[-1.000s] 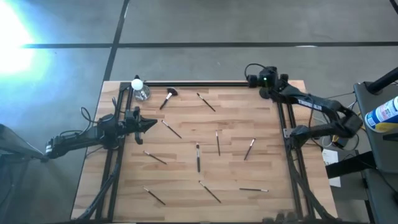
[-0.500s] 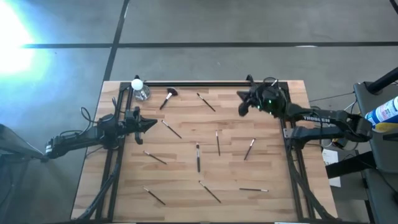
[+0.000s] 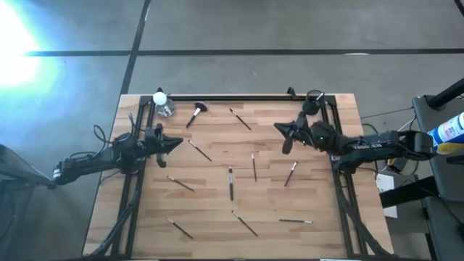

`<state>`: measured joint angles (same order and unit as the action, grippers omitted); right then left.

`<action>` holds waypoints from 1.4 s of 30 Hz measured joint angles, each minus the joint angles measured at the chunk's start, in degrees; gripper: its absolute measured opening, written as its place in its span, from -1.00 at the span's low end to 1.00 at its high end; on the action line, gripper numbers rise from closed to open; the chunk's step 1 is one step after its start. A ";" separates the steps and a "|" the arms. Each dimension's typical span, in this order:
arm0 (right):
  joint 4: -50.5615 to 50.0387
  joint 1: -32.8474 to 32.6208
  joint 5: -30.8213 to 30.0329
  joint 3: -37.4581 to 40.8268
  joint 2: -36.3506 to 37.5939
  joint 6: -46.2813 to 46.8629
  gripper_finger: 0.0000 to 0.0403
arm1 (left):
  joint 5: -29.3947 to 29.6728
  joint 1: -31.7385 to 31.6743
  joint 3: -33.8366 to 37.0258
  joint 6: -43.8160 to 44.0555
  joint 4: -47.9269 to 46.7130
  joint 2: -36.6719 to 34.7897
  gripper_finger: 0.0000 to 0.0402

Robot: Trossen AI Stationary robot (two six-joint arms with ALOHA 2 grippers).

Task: Put items in baskets/containers
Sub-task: Put the foundation brush into the mesh organizer

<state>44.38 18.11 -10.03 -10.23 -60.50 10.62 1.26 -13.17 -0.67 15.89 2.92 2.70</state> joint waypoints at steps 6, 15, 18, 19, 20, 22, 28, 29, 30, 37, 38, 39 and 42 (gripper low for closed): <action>1.09 0.00 -0.27 1.23 -0.31 0.98 -0.96 | 0.44 0.01 0.02 5.18 0.82 0.08 -1.00; 1.05 0.00 -0.43 1.23 -0.36 2.48 -0.96 | 4.19 0.02 0.02 11.71 4.90 3.03 -1.00; 1.02 0.00 -0.46 1.32 -0.35 2.27 -0.96 | 6.64 0.04 0.02 9.56 5.11 7.90 -1.00; 1.02 0.00 -0.48 1.34 -0.36 2.11 -0.96 | 6.87 0.04 0.02 7.77 6.28 9.83 -1.00; 1.02 0.00 -0.50 1.34 -0.36 1.82 -0.96 | 7.74 0.05 -0.09 7.31 7.26 11.94 -1.00; 1.01 0.00 -0.58 1.36 -0.35 1.44 -0.96 | 11.69 0.09 -1.09 9.58 8.84 16.69 -1.00; 1.00 0.00 -0.58 1.61 -0.35 1.07 -0.96 | 14.17 -0.11 -8.13 16.17 4.89 31.53 -1.00; 0.98 0.00 -0.58 1.65 -0.34 0.93 -0.96 | 14.01 -0.11 -9.79 17.09 2.95 33.86 -1.00; 0.96 0.00 -0.58 1.67 -0.34 0.89 -0.96 | 13.61 -0.20 -11.44 17.86 1.03 36.02 -1.00; 0.86 0.00 -0.43 1.80 -0.34 -0.33 -0.96 | 2.23 -3.40 -23.27 12.66 -17.06 48.18 -1.00; 0.83 0.01 -0.43 1.81 -0.35 -0.33 -0.96 | 0.93 -4.30 -24.58 10.74 -20.13 49.63 -1.00; 0.85 0.01 -0.43 1.88 -0.36 -0.36 -0.96 | 0.03 -5.15 -26.02 8.98 -22.58 51.02 -1.00; 0.85 0.00 -0.34 1.96 -0.36 -0.36 -0.96 | -2.63 -8.59 -30.64 3.09 -26.79 55.10 -1.00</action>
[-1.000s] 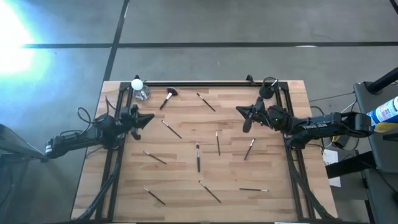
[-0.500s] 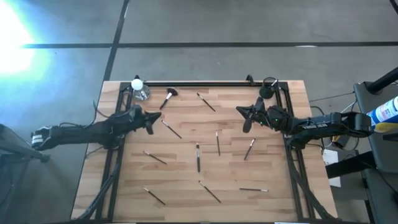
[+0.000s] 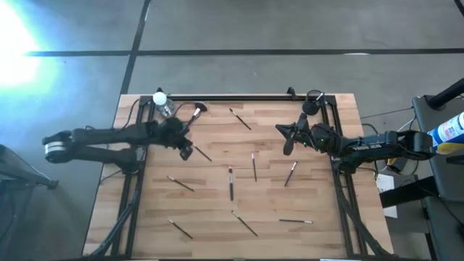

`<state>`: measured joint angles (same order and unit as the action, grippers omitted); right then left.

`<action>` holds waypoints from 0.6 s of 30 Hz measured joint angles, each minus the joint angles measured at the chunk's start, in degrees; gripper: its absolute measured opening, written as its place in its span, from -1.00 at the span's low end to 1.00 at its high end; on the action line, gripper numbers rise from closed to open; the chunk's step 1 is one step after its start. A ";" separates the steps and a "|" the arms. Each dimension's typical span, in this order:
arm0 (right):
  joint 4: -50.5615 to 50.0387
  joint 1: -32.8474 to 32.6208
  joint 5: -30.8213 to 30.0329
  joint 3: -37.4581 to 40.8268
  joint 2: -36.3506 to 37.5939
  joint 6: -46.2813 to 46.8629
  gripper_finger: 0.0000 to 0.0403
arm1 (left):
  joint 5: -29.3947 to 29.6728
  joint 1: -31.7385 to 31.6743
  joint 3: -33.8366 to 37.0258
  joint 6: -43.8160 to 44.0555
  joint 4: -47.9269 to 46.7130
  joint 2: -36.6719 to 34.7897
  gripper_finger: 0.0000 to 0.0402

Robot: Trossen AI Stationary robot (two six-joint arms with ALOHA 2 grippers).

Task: Put items in baskets/containers
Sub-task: Put the foundation brush into the mesh organizer

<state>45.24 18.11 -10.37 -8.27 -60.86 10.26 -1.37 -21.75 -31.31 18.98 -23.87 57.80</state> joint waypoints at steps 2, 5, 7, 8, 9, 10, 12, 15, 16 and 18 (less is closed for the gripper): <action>0.02 0.00 0.04 0.04 0.00 0.02 -0.96 | -2.86 -2.66 -2.53 -4.34 -2.83 3.43 -1.00; 0.02 0.00 0.10 0.06 0.02 0.01 -0.96 | -6.66 -6.56 -6.01 -10.56 -5.94 8.89 -1.00; 0.02 -0.11 0.10 0.08 0.00 0.00 -0.96 | -7.72 -8.93 -8.45 -15.75 -8.10 12.47 -1.00; 0.04 -0.13 0.11 0.08 0.00 0.00 -0.96 | -8.35 -9.97 -9.55 -18.66 -9.84 14.42 -1.00; 0.04 -0.15 0.13 0.08 0.00 0.01 -0.96 | -9.37 -10.71 -10.56 -21.99 -11.74 16.21 -1.00; 0.04 -0.15 0.13 0.08 0.00 0.01 -0.96 | -10.36 -11.31 -11.61 -25.57 -13.45 17.87 -1.00; 0.05 -0.15 0.13 0.08 0.01 0.00 -0.96 | -10.24 -11.67 -13.62 -32.39 -14.93 20.52 -1.00; 0.06 -0.15 0.13 0.08 0.00 0.00 -0.96 | -7.65 -11.68 -15.35 -38.90 -15.22 23.68 -1.00; 0.06 -0.16 0.13 0.08 0.02 0.00 -0.96 | -7.12 -11.68 -15.89 -39.95 -15.22 24.60 -0.99; 0.06 -0.26 0.13 0.08 0.01 -0.17 -0.96 | -6.62 -11.68 -16.77 -40.57 -15.11 26.18 -0.95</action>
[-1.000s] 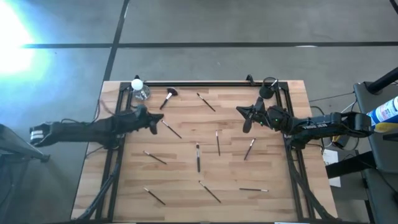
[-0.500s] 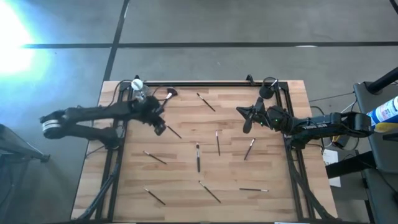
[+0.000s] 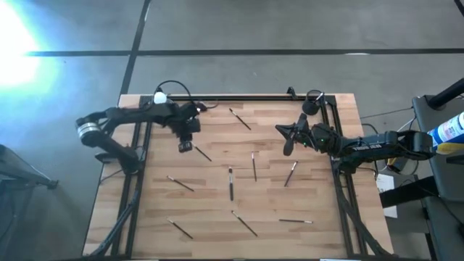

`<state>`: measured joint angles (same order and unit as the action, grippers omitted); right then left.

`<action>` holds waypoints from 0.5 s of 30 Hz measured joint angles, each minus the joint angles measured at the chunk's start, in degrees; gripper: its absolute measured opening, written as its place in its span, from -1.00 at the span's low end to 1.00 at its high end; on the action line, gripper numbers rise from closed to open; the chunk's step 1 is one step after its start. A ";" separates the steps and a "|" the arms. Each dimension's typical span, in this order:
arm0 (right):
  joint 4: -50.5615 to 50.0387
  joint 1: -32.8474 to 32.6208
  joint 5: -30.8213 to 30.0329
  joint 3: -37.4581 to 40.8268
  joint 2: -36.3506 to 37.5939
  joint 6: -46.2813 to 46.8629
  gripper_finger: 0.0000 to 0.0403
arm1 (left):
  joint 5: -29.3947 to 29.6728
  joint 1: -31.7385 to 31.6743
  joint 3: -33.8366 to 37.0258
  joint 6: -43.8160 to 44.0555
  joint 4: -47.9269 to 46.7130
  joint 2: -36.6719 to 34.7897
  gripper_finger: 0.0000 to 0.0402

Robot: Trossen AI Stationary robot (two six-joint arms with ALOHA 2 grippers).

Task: Put items in baskets/containers
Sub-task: Put the foundation brush into the mesh organizer

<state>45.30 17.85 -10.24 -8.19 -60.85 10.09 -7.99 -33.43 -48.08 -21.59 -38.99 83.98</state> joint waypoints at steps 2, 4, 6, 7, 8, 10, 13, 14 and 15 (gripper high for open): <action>0.00 0.00 0.07 0.00 -0.01 -0.18 -0.96 | 0.04 0.09 -0.43 -0.56 -0.11 1.57 -0.88; 0.00 0.00 0.07 0.00 0.00 -0.31 -0.96 | 1.01 0.17 -0.67 -1.36 -0.07 3.01 -0.79; 0.00 0.00 0.08 0.00 -0.01 -0.66 -0.96 | 1.62 0.17 -0.77 -1.84 -0.07 3.98 -0.71; 0.00 0.00 0.12 0.00 0.00 -0.68 -0.96 | 1.72 0.17 -0.80 -2.18 -0.05 4.45 -0.68; 0.00 0.00 0.14 0.00 -0.01 -0.68 -0.96 | 1.70 0.17 -0.75 -2.74 -0.08 4.78 -0.65; 0.00 0.00 0.24 0.00 0.01 -0.70 -0.96 | 1.73 0.26 -0.61 -4.05 -0.17 5.07 -0.61; 0.00 0.00 0.24 0.00 0.01 -0.72 -0.96 | 2.14 0.26 -0.43 -5.22 -0.06 5.76 -0.60; 0.00 0.00 0.24 0.00 0.01 -0.73 -0.96 | 2.15 0.26 -0.35 -5.51 -0.16 6.14 -0.60; 0.00 0.00 0.24 0.00 -0.01 -0.75 -0.96 | 2.28 0.26 -0.32 -5.61 -0.05 6.41 -0.60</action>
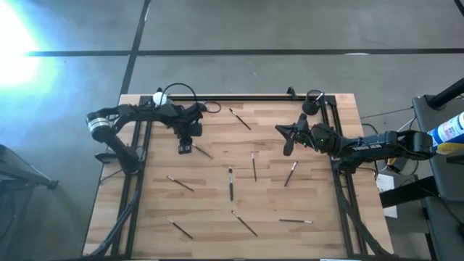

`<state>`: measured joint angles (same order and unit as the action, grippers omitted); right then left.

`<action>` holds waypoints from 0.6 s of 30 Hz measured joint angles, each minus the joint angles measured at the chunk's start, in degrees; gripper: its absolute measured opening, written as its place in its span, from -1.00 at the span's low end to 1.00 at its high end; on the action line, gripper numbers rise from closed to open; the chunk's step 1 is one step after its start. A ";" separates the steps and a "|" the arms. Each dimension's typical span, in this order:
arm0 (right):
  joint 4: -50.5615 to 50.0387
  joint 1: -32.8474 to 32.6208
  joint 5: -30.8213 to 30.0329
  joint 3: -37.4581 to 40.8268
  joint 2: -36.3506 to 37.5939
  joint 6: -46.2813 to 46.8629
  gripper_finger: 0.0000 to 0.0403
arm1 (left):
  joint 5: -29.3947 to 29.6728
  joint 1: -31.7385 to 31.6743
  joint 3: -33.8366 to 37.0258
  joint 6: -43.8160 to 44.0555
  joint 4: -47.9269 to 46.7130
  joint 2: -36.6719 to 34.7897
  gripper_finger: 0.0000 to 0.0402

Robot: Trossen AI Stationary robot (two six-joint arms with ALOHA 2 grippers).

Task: Put items in baskets/containers
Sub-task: Put the foundation brush into the mesh organizer

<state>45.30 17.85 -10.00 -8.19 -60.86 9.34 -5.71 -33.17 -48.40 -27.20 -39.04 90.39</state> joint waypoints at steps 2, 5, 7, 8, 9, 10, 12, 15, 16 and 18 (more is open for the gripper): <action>0.00 0.00 0.00 0.00 0.01 -0.15 -0.96 | 0.42 0.00 0.16 -0.11 0.30 0.49 -0.60; 0.00 0.00 0.00 0.02 0.00 -0.15 -0.96 | 1.56 0.02 1.13 -0.33 0.82 0.83 -0.60; -0.02 0.00 0.00 0.07 0.00 -0.17 -0.96 | 1.68 0.02 1.90 -0.04 1.23 0.81 -0.60; -0.02 -0.04 0.00 0.07 0.00 -0.15 -0.96 | 1.65 0.02 2.31 0.55 1.47 0.83 -0.60; -0.01 -0.06 0.00 0.07 0.01 -0.19 -0.96 | 1.67 0.02 2.63 1.33 1.63 0.83 -0.60; -0.01 -0.09 0.00 0.07 0.01 -0.31 -0.96 | 1.68 0.03 2.99 1.87 1.83 0.85 -0.61; -0.01 -0.09 0.00 0.07 0.01 -0.35 -0.96 | 1.81 0.13 3.57 2.89 1.95 0.88 -0.64; -0.02 -0.09 0.00 0.07 0.01 -0.35 -0.96 | 2.03 0.13 4.14 4.47 1.42 0.92 -0.70; -0.02 -0.09 0.00 0.07 0.00 -0.35 -0.96 | 2.15 0.11 4.35 4.82 1.11 0.94 -0.74; 0.00 -0.09 0.00 0.07 0.02 -0.35 -0.96 | 2.46 0.24 4.46 5.04 0.03 0.96 -0.82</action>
<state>45.30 17.76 -10.00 -8.12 -60.84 8.99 -3.25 -32.93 -43.94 -22.16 -39.01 91.35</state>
